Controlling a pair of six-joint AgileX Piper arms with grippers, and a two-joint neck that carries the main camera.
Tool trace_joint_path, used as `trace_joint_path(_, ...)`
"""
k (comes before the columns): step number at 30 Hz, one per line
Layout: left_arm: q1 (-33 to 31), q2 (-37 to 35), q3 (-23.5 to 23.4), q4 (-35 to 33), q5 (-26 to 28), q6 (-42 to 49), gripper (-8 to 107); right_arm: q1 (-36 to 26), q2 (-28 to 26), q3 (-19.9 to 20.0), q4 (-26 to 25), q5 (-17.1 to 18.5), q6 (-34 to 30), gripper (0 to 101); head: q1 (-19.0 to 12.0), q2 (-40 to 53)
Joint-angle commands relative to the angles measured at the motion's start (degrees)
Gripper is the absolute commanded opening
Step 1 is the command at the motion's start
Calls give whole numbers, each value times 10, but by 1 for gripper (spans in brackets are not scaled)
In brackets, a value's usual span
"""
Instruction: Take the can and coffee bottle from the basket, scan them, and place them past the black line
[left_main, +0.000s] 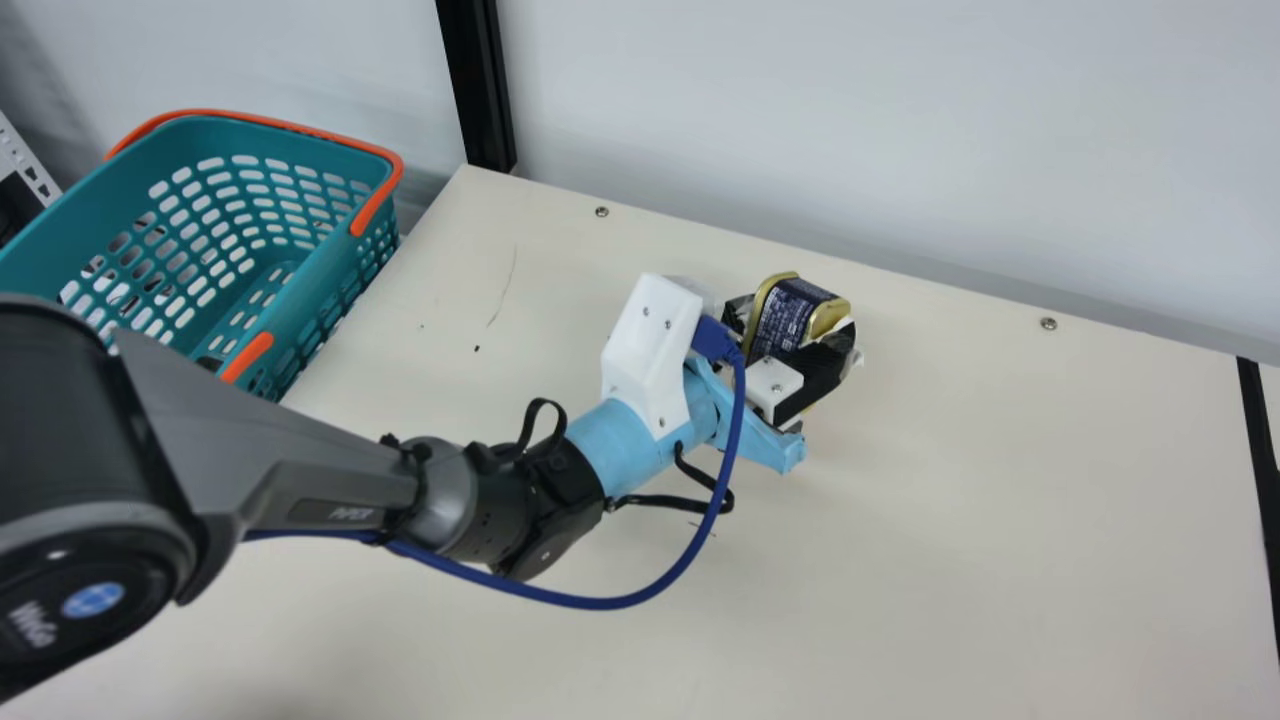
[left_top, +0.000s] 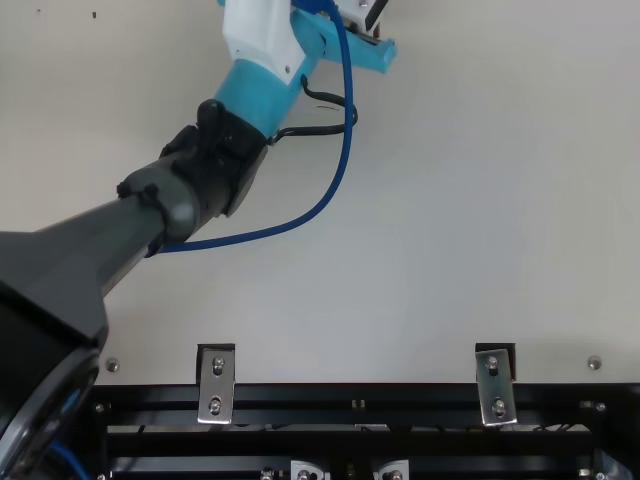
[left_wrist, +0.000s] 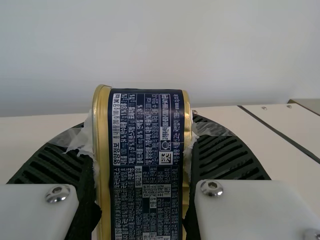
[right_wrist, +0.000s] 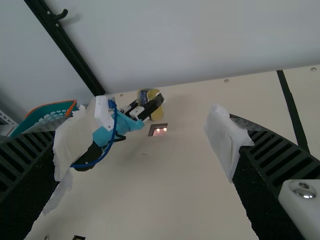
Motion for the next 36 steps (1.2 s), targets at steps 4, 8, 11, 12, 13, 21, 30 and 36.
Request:
trace_joint_path(4, -2, 16, -7, -10, -26, -3, 10, 0, 0, 0, 0, 0, 0, 101, -3, -4)
trace_joint_path(8, -4, 11, -4, -16, -36, -1, 10, 0, 0, 0, 0, 0, 0, 101, -3, -4)
trace_joint_path(11, -8, -17, 6, -15, -32, 10, 10, 0, 0, 0, 0, 0, 0, 101, -3, -4)
trace_joint_path(12, -9, -30, 10, -14, -28, 17, 10, 0, 0, 0, 0, 0, 0, 101, -3, -4)
trace_joint_path(13, -10, -45, 14, -12, -23, 23, 10, 0, 0, 0, 0, 0, 0, 101, -3, -4)
trace_joint_path(21, -12, -192, 36, -1, 137, 99, 10, 0, 0, 0, 0, 0, 0, 101, -3, -4)
trace_joint_path(30, 13, -345, 31, 14, 403, 174, 10, 0, 0, 0, 0, 0, 0, 101, -3, -4)
trace_joint_path(36, 32, -375, 24, 23, 416, 201, 10, 0, 0, 0, 0, 0, 0, 101, -3, -4)
